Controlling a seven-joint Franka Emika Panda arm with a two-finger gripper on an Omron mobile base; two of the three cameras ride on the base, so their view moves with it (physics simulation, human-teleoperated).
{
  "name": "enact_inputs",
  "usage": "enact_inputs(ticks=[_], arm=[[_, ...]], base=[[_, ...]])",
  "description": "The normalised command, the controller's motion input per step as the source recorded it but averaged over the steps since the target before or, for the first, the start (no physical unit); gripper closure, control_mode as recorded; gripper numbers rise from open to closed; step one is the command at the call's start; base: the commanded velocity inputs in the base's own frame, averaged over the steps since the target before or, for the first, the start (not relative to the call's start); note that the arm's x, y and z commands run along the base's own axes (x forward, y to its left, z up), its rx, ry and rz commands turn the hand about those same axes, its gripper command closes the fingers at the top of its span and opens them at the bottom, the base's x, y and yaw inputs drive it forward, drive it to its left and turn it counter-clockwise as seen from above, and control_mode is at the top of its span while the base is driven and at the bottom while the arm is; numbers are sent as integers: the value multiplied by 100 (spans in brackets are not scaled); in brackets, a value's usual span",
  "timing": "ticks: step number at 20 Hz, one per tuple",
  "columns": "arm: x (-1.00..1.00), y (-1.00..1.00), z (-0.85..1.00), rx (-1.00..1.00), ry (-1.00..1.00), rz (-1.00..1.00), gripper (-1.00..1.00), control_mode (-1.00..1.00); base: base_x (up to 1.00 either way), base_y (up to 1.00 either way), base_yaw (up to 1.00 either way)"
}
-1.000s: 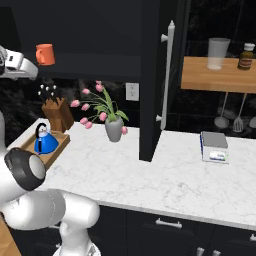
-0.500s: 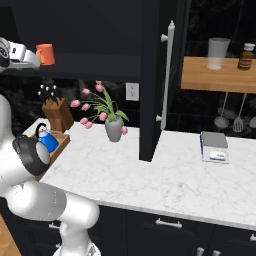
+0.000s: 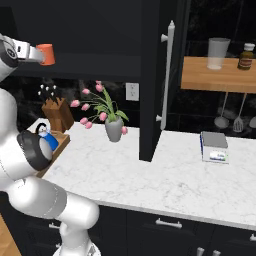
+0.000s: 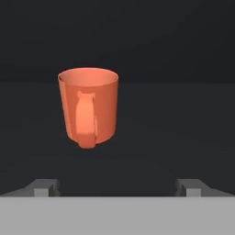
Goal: Pick the kettle from the counter and place it on the tray. Then pick the mug from the cabinet and place it on the tray. Then close the cabinet doors.
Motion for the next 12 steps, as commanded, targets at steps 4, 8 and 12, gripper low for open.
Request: enact_inputs(ticks=[4, 8, 12], arm=[[33, 0, 0, 0, 3, 0, -100, -100], [31, 4, 0, 0, 1, 0, -100, -100], [26, 11, 0, 0, 2, 0, -100, -100]], base=[[0, 0, 0], [0, 0, 0], [0, 0, 0]])
